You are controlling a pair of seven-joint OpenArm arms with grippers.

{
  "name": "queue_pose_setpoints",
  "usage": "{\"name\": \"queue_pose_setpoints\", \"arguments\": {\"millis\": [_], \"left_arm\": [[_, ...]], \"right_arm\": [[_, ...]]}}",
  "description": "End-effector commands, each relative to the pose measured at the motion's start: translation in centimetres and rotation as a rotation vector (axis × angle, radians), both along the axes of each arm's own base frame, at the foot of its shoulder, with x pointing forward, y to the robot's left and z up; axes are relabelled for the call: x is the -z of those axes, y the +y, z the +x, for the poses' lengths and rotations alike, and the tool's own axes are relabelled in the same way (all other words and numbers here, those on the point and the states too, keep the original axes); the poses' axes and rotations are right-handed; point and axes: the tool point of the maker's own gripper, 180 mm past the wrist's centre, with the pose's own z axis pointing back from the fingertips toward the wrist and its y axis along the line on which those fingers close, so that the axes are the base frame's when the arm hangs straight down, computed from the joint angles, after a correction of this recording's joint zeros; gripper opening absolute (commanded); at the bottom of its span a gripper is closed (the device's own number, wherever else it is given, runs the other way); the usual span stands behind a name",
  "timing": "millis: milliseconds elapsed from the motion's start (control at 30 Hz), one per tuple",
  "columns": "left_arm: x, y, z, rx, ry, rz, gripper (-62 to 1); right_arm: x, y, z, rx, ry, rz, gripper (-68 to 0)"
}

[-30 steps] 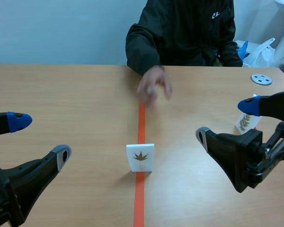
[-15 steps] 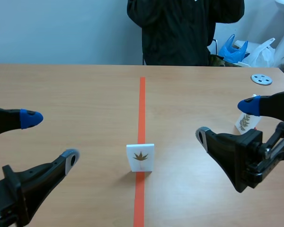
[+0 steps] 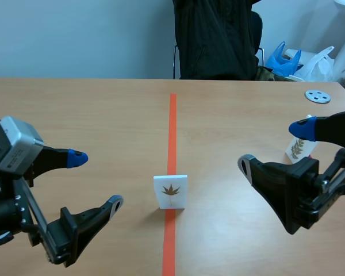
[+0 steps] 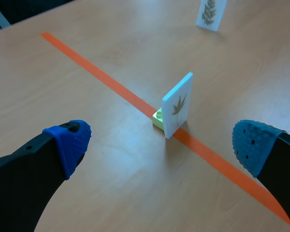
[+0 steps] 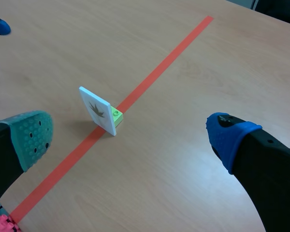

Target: Sort the leaf by its shape. The table is split by an orange tape line. A compound leaf with several leaflets goes to the left side, a simple leaf with one blade goes to the right side. Return to the home posture when a red brick is placed on the table.

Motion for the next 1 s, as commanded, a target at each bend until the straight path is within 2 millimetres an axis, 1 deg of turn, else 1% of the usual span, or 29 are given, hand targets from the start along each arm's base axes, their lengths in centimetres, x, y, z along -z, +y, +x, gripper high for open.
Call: {"name": "queue_pose_setpoints", "arguments": {"millis": [0,267,467,733,967], "left_arm": [[-0.8,-0.8,0.6,0.007,-0.040,-0.045,1.4],[2.3,-2.2,2.1,0.050,-0.048,-0.048,1.4],[3.8,-4.0,2.5,0.108,-0.062,-0.047,1.4],[5.6,-5.7,4.2,0.084,-0.058,-0.061,1.4],[6.9,-8.0,4.5,0.114,-0.055,-0.054,1.4]], "right_arm": [[-0.8,0.0,0.4,0.000,-0.028,0.011,0.4],[-0.5,-0.2,0.6,0.025,-0.030,0.000,0.4],[-0.5,-0.2,0.6,0.025,-0.033,-0.006,0.4],[-0.4,-0.3,0.6,0.025,-0.033,-0.016,0.4],[-0.4,-0.3,0.6,0.025,-0.033,-0.017,0.4]]}}
